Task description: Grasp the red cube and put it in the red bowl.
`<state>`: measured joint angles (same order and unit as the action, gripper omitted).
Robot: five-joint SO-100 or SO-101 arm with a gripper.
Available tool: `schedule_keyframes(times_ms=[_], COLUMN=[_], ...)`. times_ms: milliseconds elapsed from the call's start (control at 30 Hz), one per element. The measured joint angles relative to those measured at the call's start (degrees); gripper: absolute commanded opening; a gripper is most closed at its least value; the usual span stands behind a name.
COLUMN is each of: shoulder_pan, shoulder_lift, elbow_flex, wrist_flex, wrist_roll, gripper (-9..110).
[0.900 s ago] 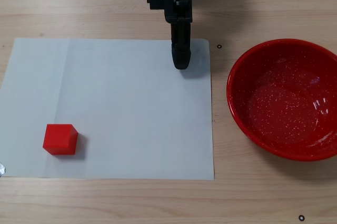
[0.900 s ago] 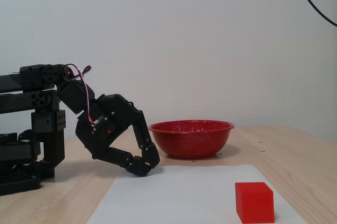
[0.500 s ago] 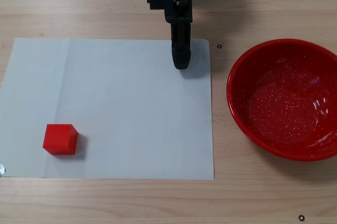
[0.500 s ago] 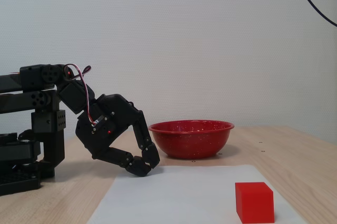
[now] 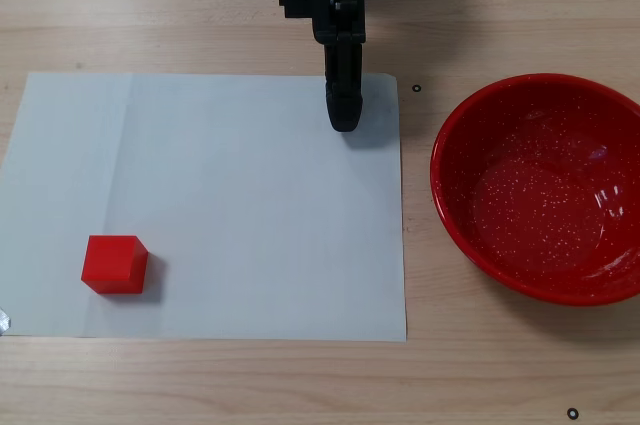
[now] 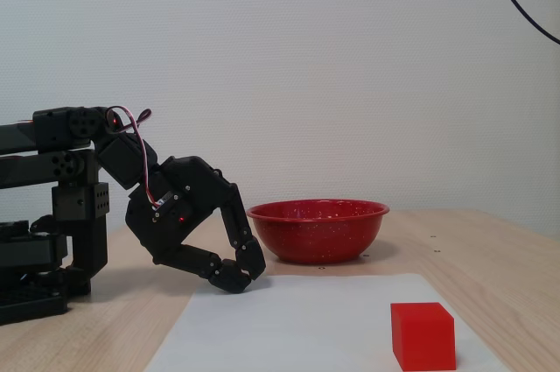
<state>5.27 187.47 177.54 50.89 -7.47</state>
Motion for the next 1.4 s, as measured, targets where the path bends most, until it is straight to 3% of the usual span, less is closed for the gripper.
schedule_keyframes(times_ms=[533, 967, 1400], shoulder_pan=[0.4, -5.2, -12.5], shoulder_lift=[-7.8, -27.0, -44.7], elbow_flex=[-2.5, -17.3, -38.8], wrist_flex=[-0.1, 0.4, 10.1], wrist_roll=[0.0, 2.5, 5.8], gripper=[0, 0, 0])
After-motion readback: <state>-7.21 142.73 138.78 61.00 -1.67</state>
